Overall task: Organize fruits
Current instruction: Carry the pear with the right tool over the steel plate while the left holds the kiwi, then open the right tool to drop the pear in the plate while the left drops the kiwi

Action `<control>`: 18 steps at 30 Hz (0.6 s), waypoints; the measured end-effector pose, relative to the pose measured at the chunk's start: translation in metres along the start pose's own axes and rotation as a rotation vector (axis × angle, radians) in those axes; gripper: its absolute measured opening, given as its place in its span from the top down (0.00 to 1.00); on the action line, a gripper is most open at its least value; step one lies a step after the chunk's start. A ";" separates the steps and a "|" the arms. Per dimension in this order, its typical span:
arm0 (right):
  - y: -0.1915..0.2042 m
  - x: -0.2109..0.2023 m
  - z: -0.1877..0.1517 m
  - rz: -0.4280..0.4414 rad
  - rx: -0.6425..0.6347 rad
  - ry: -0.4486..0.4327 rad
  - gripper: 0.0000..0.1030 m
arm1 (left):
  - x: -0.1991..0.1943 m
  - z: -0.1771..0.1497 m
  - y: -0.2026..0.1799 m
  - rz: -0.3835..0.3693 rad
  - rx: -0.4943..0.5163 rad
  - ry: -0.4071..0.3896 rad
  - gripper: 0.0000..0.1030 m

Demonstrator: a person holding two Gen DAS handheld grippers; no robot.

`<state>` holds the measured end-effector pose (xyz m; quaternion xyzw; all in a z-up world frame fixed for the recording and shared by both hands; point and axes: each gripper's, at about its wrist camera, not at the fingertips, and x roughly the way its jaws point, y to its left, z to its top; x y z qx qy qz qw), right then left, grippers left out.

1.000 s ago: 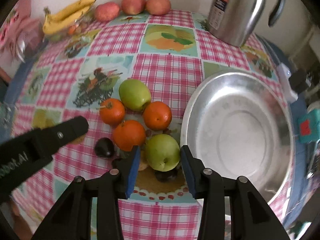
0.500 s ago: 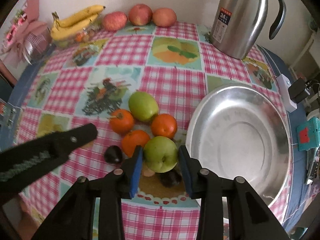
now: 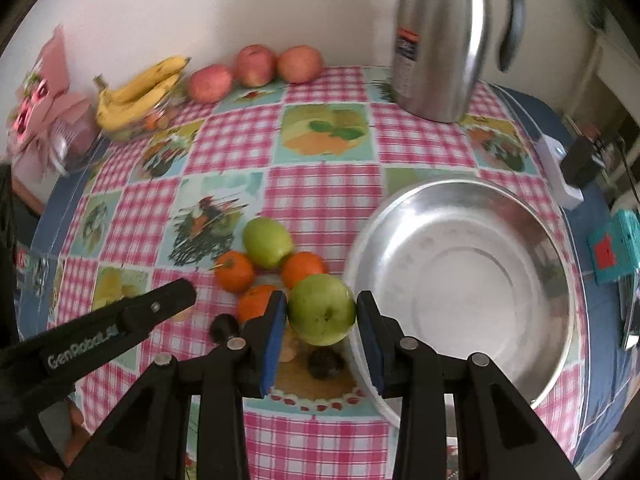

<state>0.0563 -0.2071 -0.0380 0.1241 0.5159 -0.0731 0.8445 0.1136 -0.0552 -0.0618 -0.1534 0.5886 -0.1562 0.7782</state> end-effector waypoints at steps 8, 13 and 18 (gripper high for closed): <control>-0.063 -0.014 -0.004 -0.096 0.155 -0.031 0.63 | 0.016 -0.024 -0.059 -0.081 0.174 0.043 0.72; -0.101 -0.019 -0.012 -0.124 0.268 -0.036 0.63 | 0.031 -0.042 -0.093 -0.097 0.284 0.055 0.72; -0.120 -0.017 -0.019 -0.133 0.315 -0.021 0.63 | 0.042 -0.052 -0.114 -0.104 0.372 0.054 0.71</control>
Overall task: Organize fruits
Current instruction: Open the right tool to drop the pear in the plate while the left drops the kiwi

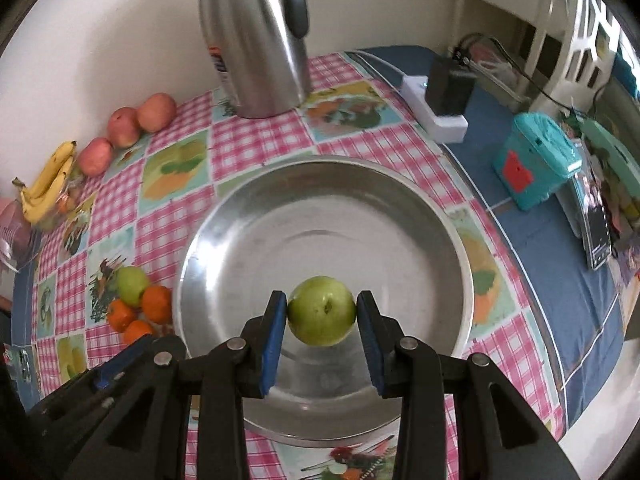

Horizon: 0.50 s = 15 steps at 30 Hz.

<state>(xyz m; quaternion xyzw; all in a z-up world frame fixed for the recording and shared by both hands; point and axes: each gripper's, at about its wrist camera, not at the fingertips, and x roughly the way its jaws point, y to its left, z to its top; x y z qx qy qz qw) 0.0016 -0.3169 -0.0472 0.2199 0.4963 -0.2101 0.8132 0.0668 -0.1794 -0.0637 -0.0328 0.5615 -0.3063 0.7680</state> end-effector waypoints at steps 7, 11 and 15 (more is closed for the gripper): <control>-0.003 0.011 -0.003 0.006 0.013 0.028 0.63 | 0.015 -0.005 -0.007 0.008 0.024 0.047 0.71; -0.001 0.012 -0.003 0.012 0.010 0.034 0.63 | 0.014 -0.005 -0.007 0.010 0.023 0.057 0.70; 0.000 0.010 -0.003 0.017 0.008 0.026 0.63 | 0.013 -0.005 -0.006 0.011 0.021 0.061 0.61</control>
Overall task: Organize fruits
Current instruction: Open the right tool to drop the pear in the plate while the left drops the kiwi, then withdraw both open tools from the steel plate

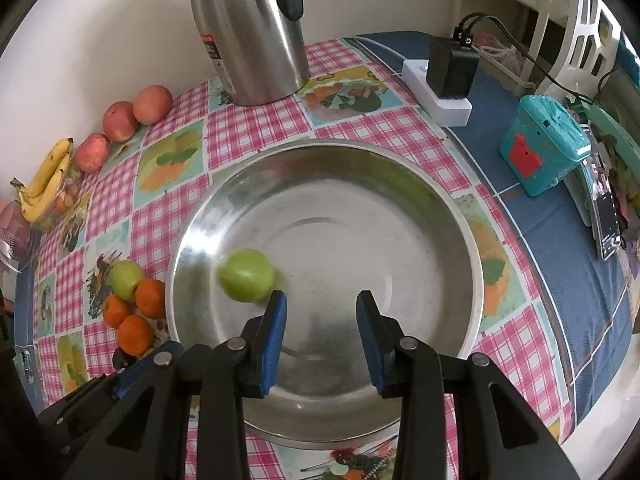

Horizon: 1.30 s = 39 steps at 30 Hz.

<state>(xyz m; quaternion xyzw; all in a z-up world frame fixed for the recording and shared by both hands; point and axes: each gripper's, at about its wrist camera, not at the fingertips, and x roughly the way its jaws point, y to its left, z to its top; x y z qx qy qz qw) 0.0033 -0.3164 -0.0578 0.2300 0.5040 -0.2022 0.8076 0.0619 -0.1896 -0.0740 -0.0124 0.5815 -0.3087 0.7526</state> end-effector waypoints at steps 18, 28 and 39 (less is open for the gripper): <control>-0.005 -0.010 0.003 0.013 0.031 -0.046 0.53 | -0.024 0.004 0.017 0.065 -0.047 -0.029 0.48; 0.005 -0.010 0.003 0.027 0.000 -0.040 0.53 | -0.048 0.008 0.063 0.153 -0.198 -0.079 0.48; 0.032 -0.008 -0.001 0.045 -0.084 -0.021 0.53 | -0.085 0.009 0.117 0.302 -0.328 -0.160 0.48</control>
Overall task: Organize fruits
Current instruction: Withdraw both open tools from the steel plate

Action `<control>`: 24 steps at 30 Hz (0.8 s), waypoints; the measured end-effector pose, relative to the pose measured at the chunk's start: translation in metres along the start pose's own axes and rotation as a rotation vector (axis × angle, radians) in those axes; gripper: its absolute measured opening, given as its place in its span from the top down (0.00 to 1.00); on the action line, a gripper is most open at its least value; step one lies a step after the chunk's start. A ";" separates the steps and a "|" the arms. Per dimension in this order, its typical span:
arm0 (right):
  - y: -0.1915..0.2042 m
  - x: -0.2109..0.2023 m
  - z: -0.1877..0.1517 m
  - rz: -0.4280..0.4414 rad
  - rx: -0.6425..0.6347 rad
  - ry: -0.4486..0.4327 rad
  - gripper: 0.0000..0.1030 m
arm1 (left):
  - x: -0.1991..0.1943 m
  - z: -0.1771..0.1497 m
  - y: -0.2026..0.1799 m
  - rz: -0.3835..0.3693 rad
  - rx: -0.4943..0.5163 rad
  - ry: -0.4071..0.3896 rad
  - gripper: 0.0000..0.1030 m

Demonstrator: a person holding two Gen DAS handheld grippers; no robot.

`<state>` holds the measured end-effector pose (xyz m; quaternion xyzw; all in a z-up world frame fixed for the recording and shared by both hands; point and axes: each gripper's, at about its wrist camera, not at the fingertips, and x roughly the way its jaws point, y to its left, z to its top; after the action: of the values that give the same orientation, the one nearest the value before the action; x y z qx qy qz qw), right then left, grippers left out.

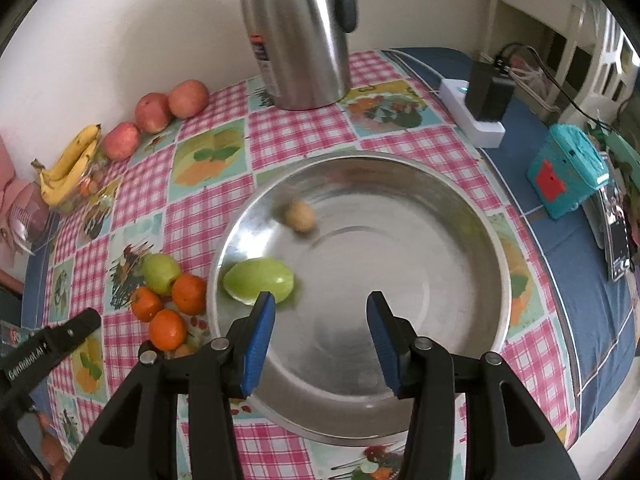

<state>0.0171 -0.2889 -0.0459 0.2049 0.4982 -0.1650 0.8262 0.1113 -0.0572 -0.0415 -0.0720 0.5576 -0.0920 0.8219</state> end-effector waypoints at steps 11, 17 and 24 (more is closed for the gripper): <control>0.041 -0.004 -0.004 0.032 -0.118 -0.007 0.53 | -0.011 0.005 0.025 0.038 -0.066 -0.031 0.45; 0.052 -0.002 -0.006 0.032 -0.149 0.003 0.37 | -0.009 0.005 0.027 0.049 -0.071 -0.028 0.25; 0.059 0.005 -0.008 0.005 -0.197 0.014 0.21 | -0.003 0.004 0.031 0.087 -0.079 -0.034 0.00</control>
<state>0.0411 -0.2345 -0.0437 0.1249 0.5173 -0.1116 0.8393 0.1160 -0.0263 -0.0443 -0.0813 0.5494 -0.0328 0.8309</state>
